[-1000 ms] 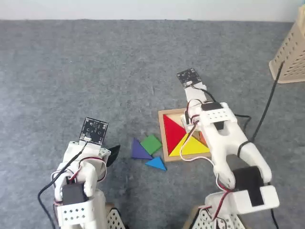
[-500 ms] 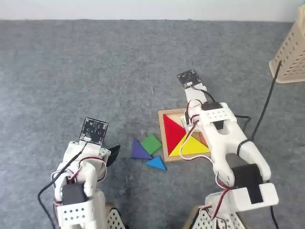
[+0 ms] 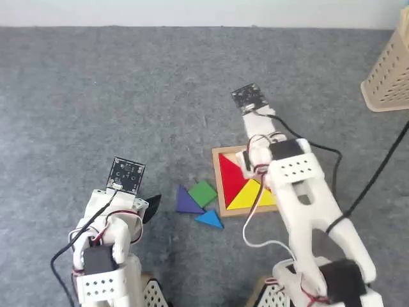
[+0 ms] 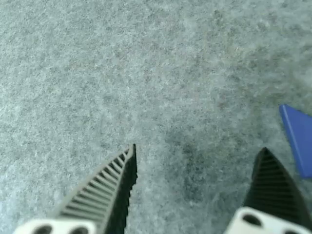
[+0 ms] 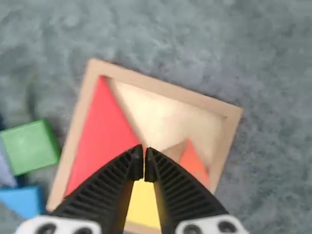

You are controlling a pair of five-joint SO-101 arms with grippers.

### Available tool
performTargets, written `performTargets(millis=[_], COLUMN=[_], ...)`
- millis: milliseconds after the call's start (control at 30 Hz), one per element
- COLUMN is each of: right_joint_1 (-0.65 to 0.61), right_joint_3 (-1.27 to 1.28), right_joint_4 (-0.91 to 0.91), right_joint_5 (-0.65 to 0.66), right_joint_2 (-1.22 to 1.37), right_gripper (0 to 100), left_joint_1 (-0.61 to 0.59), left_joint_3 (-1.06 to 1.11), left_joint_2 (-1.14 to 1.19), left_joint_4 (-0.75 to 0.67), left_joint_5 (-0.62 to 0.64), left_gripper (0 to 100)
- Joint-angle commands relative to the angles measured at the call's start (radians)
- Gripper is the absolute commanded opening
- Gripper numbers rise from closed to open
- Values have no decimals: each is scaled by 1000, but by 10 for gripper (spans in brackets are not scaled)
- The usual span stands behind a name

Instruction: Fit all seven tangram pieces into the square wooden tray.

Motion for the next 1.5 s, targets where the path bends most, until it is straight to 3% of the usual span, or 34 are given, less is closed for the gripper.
performTargets(millis=[0, 233, 467, 633, 733, 1467], right_joint_1=[-68, -282, -407, -456, -463, -443], right_joint_3=[-17, -35, -35, -35, -35, -8], right_joint_4=[65, 5, -124, -140, -142, -200], right_joint_5=[-15, -12, -11, 21, 20, 20], right_joint_2=[-84, -110, 94, 200, 220, 344], right_gripper=[9, 10, 12, 132, 169, 191], left_joint_1=[2, 2, 2, 2, 2, 2], left_joint_3=[-5, -5, -5, -5, -5, -5], left_joint_2=[-15, -15, -15, -15, -15, -15], left_joint_4=[5, 5, 5, 5, 5, 5], left_joint_5=[-2, -2, -2, -2, -2, -2], left_gripper=[353, 353, 353, 353, 353, 353])
